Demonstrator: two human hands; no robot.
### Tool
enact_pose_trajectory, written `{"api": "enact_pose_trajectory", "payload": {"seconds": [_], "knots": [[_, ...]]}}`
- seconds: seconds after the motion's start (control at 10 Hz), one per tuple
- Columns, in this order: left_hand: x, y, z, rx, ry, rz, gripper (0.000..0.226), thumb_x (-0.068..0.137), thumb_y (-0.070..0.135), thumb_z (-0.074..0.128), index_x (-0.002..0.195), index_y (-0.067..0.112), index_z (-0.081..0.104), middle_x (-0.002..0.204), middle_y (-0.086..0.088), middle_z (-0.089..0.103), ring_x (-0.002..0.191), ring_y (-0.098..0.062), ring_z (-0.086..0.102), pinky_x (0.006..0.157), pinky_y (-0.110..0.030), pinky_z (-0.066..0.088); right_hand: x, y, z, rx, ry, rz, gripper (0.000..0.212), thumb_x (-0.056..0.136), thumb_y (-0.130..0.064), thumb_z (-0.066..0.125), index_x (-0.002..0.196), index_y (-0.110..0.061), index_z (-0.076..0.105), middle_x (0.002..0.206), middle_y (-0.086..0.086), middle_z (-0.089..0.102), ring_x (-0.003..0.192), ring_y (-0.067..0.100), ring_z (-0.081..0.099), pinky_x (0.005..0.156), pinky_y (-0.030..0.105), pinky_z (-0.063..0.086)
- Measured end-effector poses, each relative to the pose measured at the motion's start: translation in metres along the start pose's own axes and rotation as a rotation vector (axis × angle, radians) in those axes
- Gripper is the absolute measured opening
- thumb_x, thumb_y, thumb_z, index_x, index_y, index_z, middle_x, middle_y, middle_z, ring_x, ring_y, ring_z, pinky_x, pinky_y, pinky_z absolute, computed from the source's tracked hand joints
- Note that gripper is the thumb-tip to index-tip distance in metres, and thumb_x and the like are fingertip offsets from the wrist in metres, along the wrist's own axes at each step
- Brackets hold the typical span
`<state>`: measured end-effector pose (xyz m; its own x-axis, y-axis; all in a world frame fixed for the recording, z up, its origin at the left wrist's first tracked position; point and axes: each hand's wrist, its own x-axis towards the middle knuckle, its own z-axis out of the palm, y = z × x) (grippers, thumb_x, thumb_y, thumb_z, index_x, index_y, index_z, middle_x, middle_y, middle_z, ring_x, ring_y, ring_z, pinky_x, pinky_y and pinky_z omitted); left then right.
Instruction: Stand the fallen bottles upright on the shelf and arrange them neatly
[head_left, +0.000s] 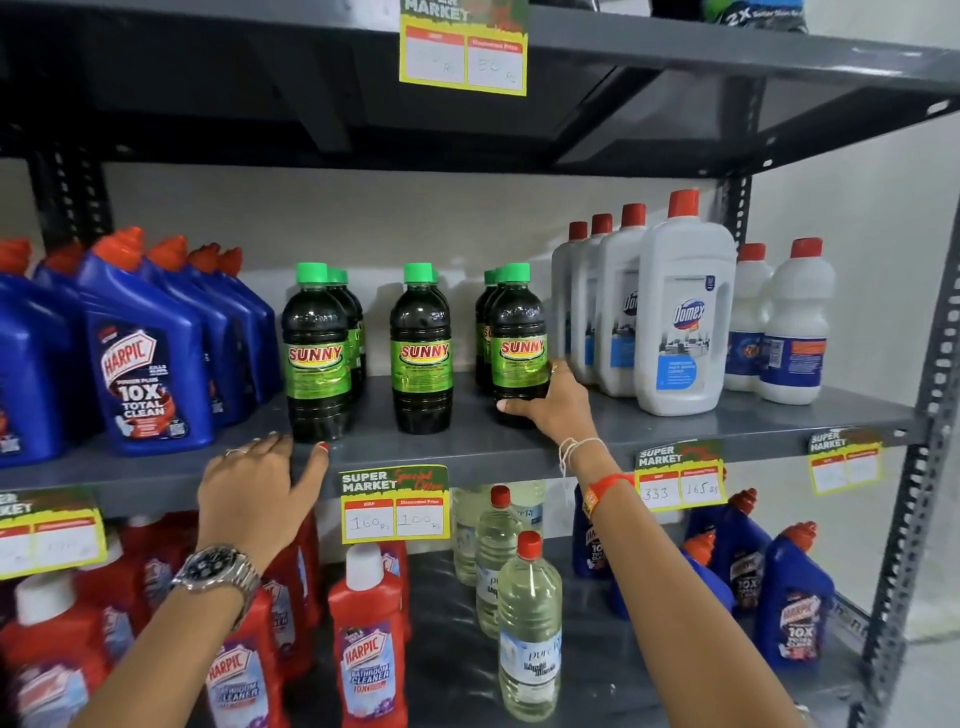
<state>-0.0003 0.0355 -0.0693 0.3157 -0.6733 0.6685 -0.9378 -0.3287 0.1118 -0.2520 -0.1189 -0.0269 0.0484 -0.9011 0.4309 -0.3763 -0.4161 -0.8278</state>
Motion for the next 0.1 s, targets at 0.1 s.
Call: {"api": "enact_pose_trajectory", "payload": {"seconds": [0.1], "knots": [[0.0004, 0.0006, 0.0020, -0.008, 0.045, -0.022, 0.059, 0.086, 0.047, 0.034, 0.097, -0.001, 0.066, 0.103, -0.021, 0.069, 0.090, -0.034, 0.065, 0.081, -0.044, 0.049, -0.0004, 0.0003, -0.0001, 0.017, 0.005, 0.014, 0.078, 0.062, -0.025, 0.086, 0.126, -0.007, 0.044, 0.125, 0.011, 0.062, 0.118, 0.027, 0.056, 0.102, 0.034, 0.042]]}}
